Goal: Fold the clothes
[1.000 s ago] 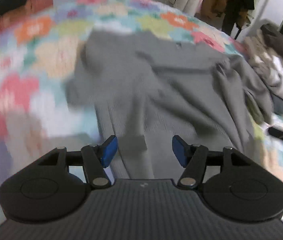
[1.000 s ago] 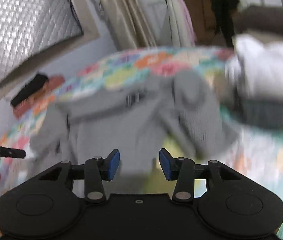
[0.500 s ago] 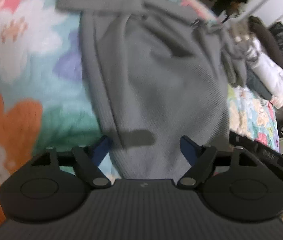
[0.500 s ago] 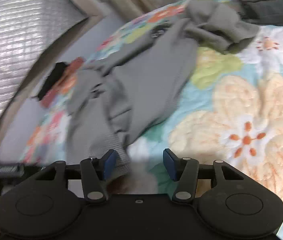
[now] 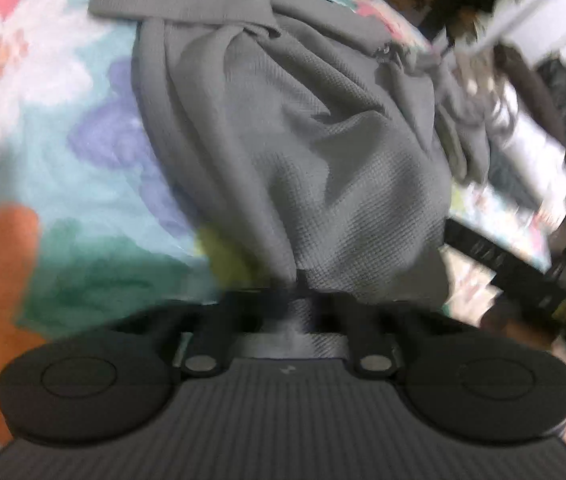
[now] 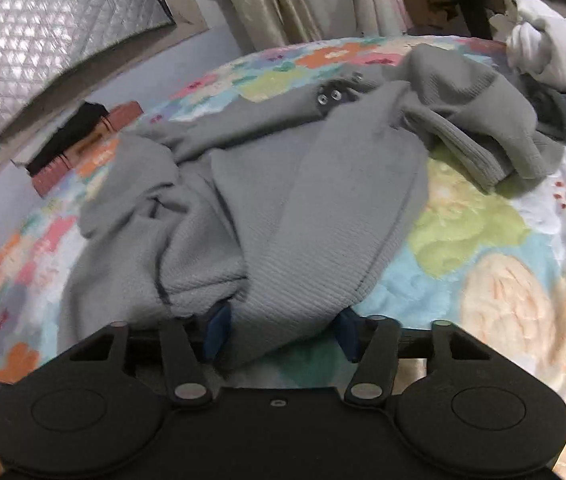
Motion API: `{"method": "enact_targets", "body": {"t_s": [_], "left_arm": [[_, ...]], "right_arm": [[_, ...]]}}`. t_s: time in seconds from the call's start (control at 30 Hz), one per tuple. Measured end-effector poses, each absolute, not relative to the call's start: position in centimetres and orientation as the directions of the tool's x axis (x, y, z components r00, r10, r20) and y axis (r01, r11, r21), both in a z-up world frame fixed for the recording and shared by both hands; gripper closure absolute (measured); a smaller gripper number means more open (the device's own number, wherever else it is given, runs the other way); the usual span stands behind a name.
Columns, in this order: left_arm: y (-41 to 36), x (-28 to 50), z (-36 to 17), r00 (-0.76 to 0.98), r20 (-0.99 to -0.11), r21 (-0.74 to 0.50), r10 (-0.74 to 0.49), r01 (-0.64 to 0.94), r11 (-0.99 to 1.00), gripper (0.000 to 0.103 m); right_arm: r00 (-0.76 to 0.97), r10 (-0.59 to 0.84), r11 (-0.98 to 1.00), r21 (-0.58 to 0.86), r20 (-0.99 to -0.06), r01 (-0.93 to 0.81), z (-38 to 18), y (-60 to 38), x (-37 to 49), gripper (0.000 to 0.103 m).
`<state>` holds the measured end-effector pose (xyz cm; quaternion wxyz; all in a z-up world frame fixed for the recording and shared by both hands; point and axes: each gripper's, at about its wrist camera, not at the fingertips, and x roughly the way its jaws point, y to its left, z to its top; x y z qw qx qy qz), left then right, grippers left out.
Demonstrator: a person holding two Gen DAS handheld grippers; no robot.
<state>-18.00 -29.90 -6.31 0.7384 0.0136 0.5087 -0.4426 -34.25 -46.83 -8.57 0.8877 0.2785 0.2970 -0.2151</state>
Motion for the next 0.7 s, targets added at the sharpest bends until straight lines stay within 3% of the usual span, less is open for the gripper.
{"method": "enact_targets", "body": {"t_s": [0.1,0.3,0.47,0.7], "left_arm": [[-28.7,-17.8,-2.5,0.263,-0.720,-0.285,-0.642,0.731,0.620,0.100],[-25.4,-12.8,-0.8,0.520,-0.673,-0.161,-0.526,0.591,0.790,0.100],[-24.0,-11.6,-3.1,0.522,-0.712,-0.163,-0.469,0.527,0.834,0.100],[-24.5,-12.2,-4.6,0.453,-0.750,-0.182,-0.482,0.559,0.809,0.097]], "right_arm": [[0.733,-0.197,0.744,0.387,-0.651,0.544,-8.2,-47.2,-34.9,0.052],[0.737,-0.189,0.718,0.421,-0.648,0.554,-8.3,-47.9,-36.4,0.047],[0.760,-0.185,0.667,0.488,-0.624,0.563,-10.3,-46.3,-38.7,0.047],[0.751,-0.270,0.690,0.423,-0.603,0.588,-10.5,-45.7,-37.1,0.044]]}}
